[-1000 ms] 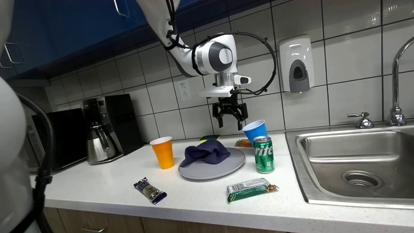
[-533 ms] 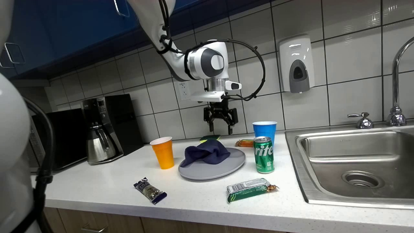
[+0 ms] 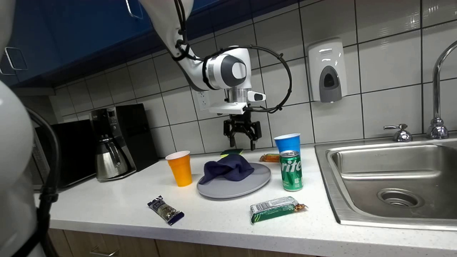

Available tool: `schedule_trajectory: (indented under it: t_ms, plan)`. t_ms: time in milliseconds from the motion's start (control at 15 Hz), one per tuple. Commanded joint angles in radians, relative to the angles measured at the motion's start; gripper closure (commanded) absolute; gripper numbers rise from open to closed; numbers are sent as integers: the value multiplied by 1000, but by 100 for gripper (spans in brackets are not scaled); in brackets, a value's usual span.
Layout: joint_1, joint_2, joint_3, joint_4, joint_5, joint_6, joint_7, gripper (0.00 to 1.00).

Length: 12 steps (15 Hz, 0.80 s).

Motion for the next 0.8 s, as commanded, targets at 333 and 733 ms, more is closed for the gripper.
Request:
schedule_trajectory:
  t_ms: [333, 733]
  plan:
    - [9, -11, 43, -43, 41, 15, -2, 0]
    - [26, 9, 41, -67, 18, 13, 9, 0]
